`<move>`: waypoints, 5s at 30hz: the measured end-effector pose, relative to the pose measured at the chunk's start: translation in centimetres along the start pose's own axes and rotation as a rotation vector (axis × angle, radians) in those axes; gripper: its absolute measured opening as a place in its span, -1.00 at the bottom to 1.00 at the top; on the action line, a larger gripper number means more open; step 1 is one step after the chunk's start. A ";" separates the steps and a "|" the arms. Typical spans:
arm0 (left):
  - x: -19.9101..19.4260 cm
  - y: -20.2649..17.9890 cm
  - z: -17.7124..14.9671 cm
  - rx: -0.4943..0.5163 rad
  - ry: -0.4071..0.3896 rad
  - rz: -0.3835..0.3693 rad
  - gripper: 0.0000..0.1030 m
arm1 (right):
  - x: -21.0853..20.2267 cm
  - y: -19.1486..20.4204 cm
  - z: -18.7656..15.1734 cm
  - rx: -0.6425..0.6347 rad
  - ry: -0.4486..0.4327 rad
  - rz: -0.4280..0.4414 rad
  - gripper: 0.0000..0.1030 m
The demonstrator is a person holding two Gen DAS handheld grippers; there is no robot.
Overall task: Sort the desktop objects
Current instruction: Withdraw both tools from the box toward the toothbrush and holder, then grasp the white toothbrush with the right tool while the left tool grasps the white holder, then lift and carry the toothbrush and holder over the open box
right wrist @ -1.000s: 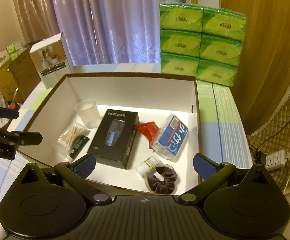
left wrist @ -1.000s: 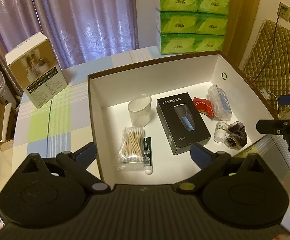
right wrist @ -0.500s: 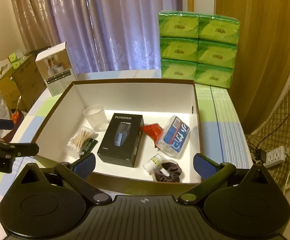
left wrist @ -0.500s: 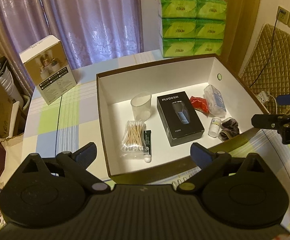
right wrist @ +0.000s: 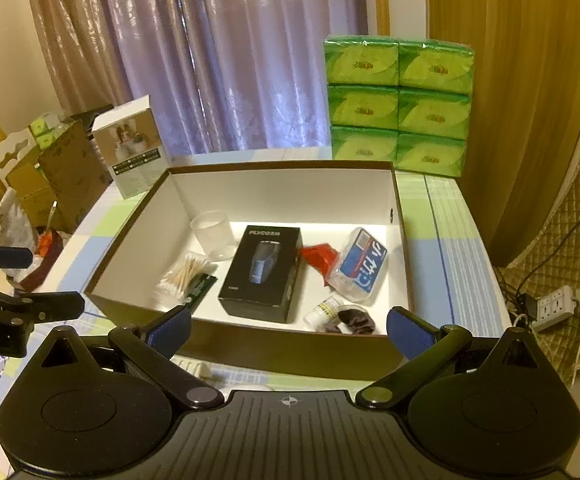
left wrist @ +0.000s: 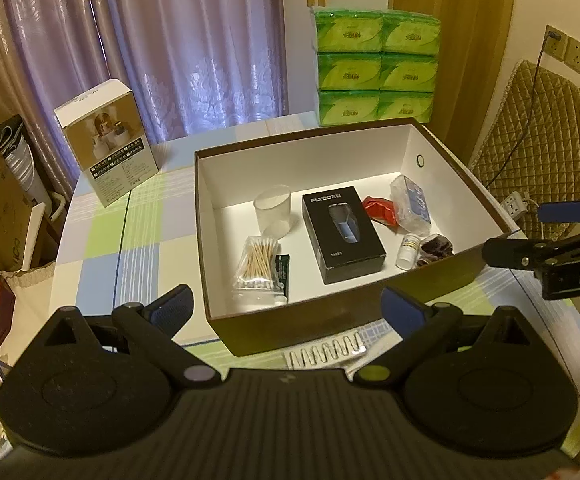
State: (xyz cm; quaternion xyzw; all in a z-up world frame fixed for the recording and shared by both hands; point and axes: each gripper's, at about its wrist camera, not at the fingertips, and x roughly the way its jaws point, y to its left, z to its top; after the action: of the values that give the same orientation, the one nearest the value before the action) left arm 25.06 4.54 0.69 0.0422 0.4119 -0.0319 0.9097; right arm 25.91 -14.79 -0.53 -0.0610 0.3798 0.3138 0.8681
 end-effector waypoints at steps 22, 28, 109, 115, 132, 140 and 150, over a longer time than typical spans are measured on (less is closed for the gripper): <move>-1.0 -0.4 -6.1 -0.063 0.056 -0.012 0.92 | -0.7 -0.6 -4.3 0.043 0.045 0.051 0.96; -0.1 0.9 -8.6 -0.119 0.104 0.015 0.91 | 0.2 -0.8 -6.5 0.054 0.090 0.071 0.96; 9.0 1.5 -11.5 -0.185 0.220 -0.085 0.91 | 4.7 -2.4 -16.2 -0.158 0.305 0.001 -0.66; 11.1 -0.7 -9.9 -0.145 0.174 -0.094 0.91 | 4.2 -4.1 -15.8 -0.030 0.287 -0.083 -0.66; 15.1 -1.6 -8.2 -0.175 0.156 -0.046 0.61 | 4.5 -5.8 -15.5 0.054 0.258 -0.141 -0.66; 12.7 -0.7 -10.2 -0.109 0.166 -0.079 0.61 | 4.8 -5.8 -15.3 0.028 0.258 -0.144 -0.65; 9.9 0.4 -12.9 -0.125 0.195 -0.072 0.61 | 5.2 -5.1 -15.2 -0.025 0.244 -0.174 -0.55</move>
State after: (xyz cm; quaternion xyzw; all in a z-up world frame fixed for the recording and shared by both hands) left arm 22.01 6.02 -15.18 -0.0263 0.5010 -0.0345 0.8643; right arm 22.16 -21.49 -15.59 -0.1423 0.4715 0.2322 0.8387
